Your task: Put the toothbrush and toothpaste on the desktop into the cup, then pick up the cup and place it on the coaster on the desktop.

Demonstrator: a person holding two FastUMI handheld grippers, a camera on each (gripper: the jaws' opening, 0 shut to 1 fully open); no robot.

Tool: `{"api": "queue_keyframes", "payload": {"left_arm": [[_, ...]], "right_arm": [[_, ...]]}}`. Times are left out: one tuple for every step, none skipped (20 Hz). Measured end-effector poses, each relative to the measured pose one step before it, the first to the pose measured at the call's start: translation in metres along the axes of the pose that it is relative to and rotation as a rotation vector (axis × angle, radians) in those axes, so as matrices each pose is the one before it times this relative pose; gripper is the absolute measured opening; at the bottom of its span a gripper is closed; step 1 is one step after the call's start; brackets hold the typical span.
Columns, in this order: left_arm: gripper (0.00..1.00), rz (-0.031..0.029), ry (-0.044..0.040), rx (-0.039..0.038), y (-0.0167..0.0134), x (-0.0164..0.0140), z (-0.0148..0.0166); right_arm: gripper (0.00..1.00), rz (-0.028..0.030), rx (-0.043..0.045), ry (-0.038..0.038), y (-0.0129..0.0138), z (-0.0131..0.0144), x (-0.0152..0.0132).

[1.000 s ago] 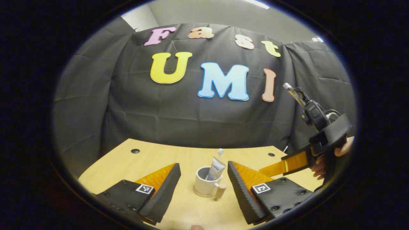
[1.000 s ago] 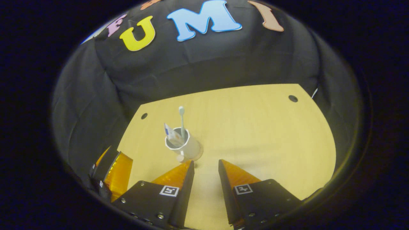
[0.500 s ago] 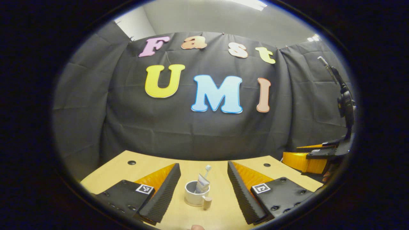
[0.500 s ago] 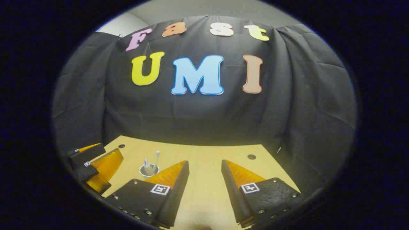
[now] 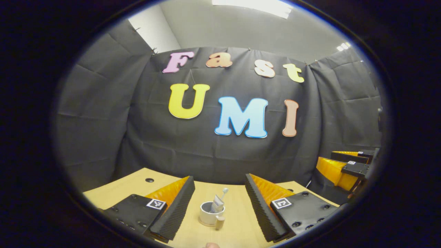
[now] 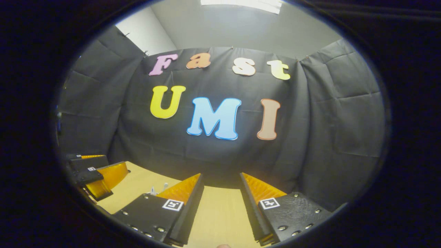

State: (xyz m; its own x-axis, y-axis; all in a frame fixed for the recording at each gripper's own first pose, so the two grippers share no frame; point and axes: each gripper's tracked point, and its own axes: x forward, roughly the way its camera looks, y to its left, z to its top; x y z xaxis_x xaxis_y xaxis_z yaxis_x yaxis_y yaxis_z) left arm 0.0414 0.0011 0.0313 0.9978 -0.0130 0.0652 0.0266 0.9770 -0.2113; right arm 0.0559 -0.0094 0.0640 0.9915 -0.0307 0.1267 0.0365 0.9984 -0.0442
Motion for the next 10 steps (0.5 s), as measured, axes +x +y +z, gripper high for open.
{"api": "queue_keyframes", "payload": {"left_arm": [[0.95, 0.00421, -0.00473, 0.00104, 0.00036, -0.00244, 0.00129], [0.95, -0.00072, -0.00639, 0.00315, -0.00117, -0.00181, 0.00345], [0.99, 0.00183, -0.00504, 0.00536, 0.00048, -0.00116, 0.00183], [0.95, 0.00101, -0.00243, 0.00617, -0.00038, -0.0011, 0.00047], [0.95, 0.00154, -0.0033, 0.00578, 0.0003, -0.00203, 0.00196], [0.95, 0.00148, -0.00318, 0.00495, -0.0002, -0.00035, 0.00117], [0.95, 0.00236, -0.00581, 0.0026, 0.00049, -0.00199, 0.00278], [0.95, -0.00096, -0.00387, 0.00035, -0.00074, -0.00058, 0.00075], [0.95, 0.00051, -0.00016, 0.00216, -0.00117, -0.00115, -0.00001], [0.95, 0.00121, 0.00083, 0.00421, 0.00008, -0.00017, -0.00006]], "right_arm": [[0.66, 0.00342, 0.00042, -0.00325, 0.00064, 0.00089, -0.00155], [0.65, 0.00352, -0.00315, 0.0021, -0.00096, -0.00163, -0.00298], [0.65, 0.00261, -0.00145, -0.00305, 0.00024, 0.00033, -0.00182], [0.65, 0.00002, -0.00092, 0.00179, -0.00119, -0.00034, -0.00056], [0.66, 0.00185, 0.00016, 0.00089, -0.00094, 0.0001, -0.00175], [0.65, 0.00114, 0.00062, -0.00051, -0.00034, 0.00014, 0.00054], [0.65, 0.00054, -0.00072, -0.00015, 0.00001, -0.00025, -0.00057], [0.65, -0.00043, -0.00201, -0.00037, -0.00085, -0.00069, -0.00028], [0.65, -0.00095, -0.0004, 0.00048, -0.00089, -0.00025, -0.00152], [0.66, 0.00261, 0.00319, 0.00113, -0.00107, -0.00049, -0.0021]]}}
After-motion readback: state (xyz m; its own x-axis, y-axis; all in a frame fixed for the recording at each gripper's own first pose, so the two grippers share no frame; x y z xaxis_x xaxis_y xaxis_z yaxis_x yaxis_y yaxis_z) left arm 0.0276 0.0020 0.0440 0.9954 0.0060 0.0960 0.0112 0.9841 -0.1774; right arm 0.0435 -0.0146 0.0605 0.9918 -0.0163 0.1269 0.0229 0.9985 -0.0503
